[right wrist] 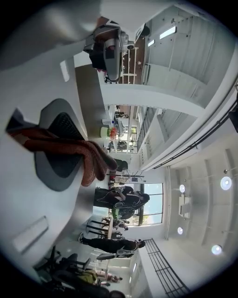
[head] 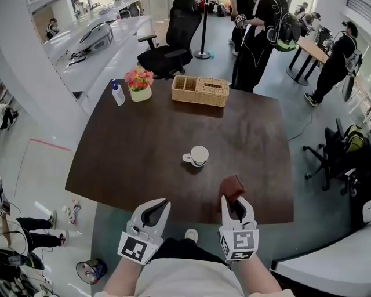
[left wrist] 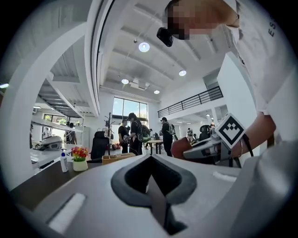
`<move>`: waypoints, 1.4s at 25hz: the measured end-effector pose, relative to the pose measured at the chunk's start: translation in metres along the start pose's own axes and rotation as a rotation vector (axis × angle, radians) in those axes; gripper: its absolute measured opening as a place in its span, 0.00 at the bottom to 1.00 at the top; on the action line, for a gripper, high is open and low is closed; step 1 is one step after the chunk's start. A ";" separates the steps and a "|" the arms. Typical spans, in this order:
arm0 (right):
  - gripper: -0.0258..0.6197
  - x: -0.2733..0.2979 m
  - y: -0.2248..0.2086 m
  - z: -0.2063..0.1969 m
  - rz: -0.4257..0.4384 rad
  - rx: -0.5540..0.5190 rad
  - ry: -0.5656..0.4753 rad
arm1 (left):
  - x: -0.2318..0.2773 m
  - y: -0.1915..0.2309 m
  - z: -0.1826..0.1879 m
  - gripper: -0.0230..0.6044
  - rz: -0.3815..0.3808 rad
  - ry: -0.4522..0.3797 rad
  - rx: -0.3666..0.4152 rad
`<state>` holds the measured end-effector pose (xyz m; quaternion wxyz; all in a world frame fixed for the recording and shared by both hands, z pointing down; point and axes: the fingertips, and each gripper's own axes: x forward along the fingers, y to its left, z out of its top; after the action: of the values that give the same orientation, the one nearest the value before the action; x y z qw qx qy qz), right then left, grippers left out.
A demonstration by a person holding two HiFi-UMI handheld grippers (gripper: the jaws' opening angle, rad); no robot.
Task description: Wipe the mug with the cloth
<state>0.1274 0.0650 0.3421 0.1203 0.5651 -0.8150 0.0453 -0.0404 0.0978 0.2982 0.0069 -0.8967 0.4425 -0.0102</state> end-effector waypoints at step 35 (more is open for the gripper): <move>0.17 0.194 -0.035 -0.113 -0.001 0.131 0.393 | 0.223 0.092 -0.202 0.27 -0.593 0.304 0.125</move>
<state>0.1123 -0.1004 0.4966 0.2400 0.5524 -0.7709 0.2072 0.0170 -0.1356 0.5010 -0.0077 -0.9725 0.1567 -0.1724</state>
